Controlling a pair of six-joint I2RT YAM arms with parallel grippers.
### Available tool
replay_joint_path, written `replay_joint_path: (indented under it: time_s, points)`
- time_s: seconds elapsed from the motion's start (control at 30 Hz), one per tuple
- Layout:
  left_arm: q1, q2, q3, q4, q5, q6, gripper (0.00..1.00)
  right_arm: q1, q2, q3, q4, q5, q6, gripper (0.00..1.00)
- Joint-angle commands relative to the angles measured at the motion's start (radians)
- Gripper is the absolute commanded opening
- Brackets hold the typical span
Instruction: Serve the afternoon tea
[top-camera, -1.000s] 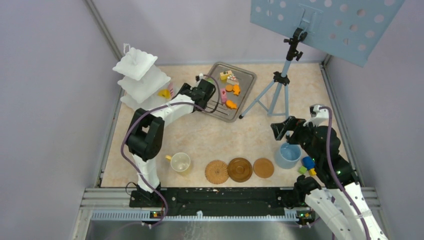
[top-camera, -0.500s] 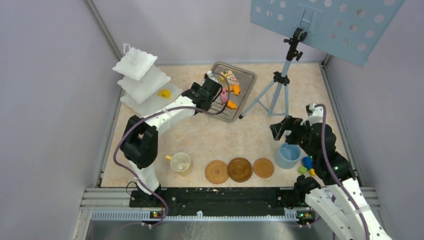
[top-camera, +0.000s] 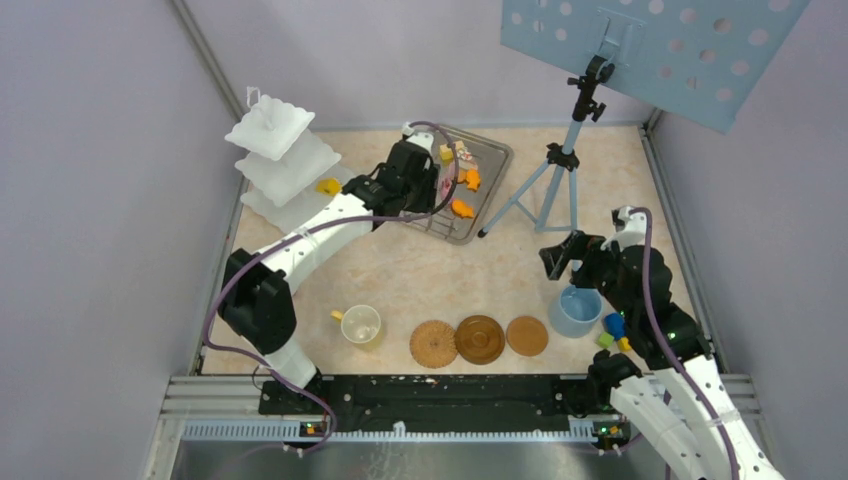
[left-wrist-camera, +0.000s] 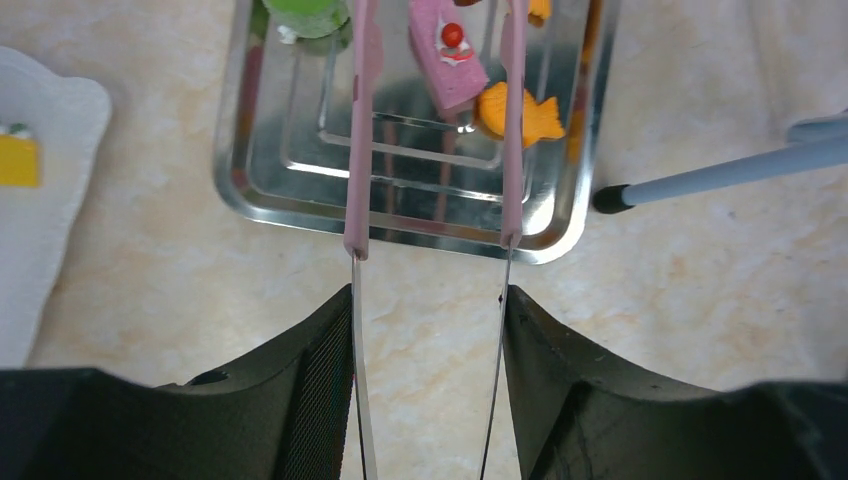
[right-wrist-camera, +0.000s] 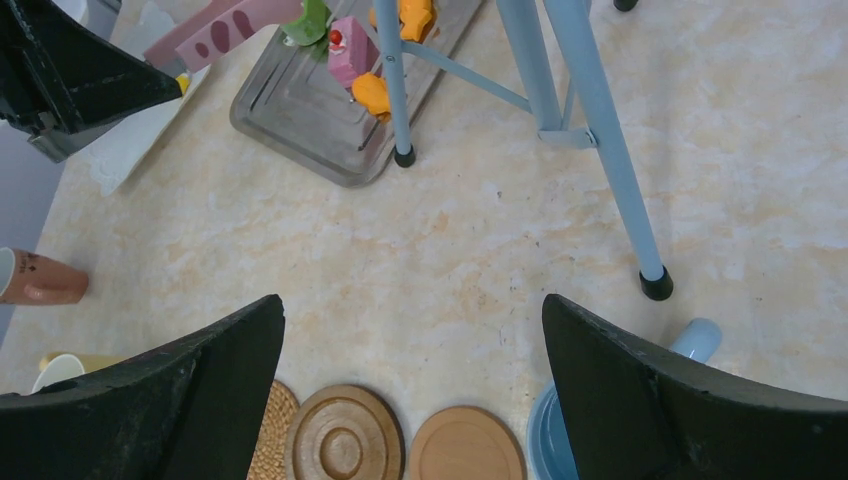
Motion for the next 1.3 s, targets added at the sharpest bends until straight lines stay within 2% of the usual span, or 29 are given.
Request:
replay_joint_path:
  time_s: [0.0, 0.17, 0.3, 0.67, 1.27]
  points:
    - [0.042, -0.005, -0.017, 0.115, 0.149, -0.173, 0.57, 0.01, -0.023, 0.008, 0.043, 0.009, 0.0, 0.98]
    - [0.083, 0.007, -0.043, 0.175, 0.17, -0.262, 0.58, 0.01, -0.033, 0.003, 0.044, 0.003, 0.005, 0.98]
    - [0.095, 0.021, -0.045, 0.183, 0.111, -0.283, 0.57, 0.01, -0.034, 0.003, 0.044, 0.002, 0.005, 0.98]
    - [0.15, 0.105, -0.005, 0.159, 0.071, -0.304, 0.59, 0.01, -0.035, 0.0, 0.049, 0.001, 0.005, 0.98]
    - [0.165, 0.237, 0.074, 0.168, 0.018, -0.251, 0.6, 0.01, -0.032, -0.004, 0.053, 0.005, 0.006, 0.98]
